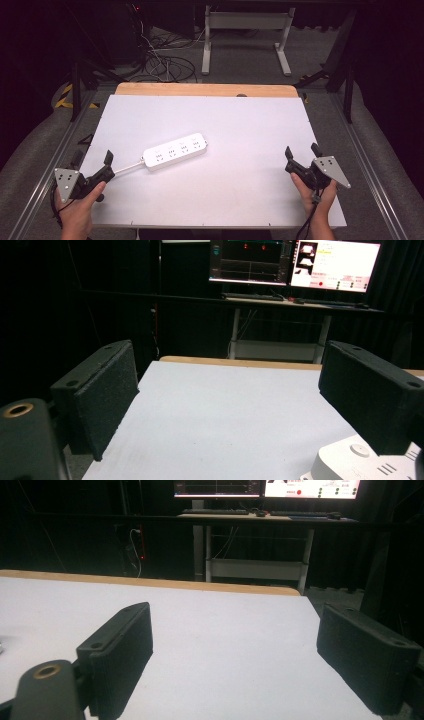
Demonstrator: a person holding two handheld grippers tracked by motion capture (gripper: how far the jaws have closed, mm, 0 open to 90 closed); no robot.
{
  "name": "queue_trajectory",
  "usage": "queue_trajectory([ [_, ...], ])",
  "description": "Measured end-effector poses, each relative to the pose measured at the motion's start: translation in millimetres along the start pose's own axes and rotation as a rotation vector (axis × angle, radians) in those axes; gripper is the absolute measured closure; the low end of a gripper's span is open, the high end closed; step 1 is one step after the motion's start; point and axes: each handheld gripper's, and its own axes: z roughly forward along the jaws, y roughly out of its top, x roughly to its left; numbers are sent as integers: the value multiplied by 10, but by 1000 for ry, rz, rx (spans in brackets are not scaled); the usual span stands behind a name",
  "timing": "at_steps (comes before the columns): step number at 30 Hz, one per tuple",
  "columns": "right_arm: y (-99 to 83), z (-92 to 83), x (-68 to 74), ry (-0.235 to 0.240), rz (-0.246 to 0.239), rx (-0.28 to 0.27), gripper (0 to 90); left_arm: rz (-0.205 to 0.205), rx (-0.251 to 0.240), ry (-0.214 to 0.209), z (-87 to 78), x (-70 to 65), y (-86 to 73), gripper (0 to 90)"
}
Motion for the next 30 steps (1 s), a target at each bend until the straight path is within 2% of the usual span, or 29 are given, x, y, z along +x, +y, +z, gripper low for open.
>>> queue_trajectory([
  [11, -4, 2, 4, -1, 1, 3, 152, -9, -16, 6, -8, 11, 11, 99],
  [16, -4, 1, -1, -1, 3, 5, 152, -1, -17, 8, -14, 12, 19, 100],
  [21, -6, 5, 6, 1, -1, 6, 151, -15, -37, 11, -32, 19, 38, 136],
  [30, -8, 7, 0, 0, -2, 10, 152, -14, -44, 1, -45, 14, 55, 193],
])
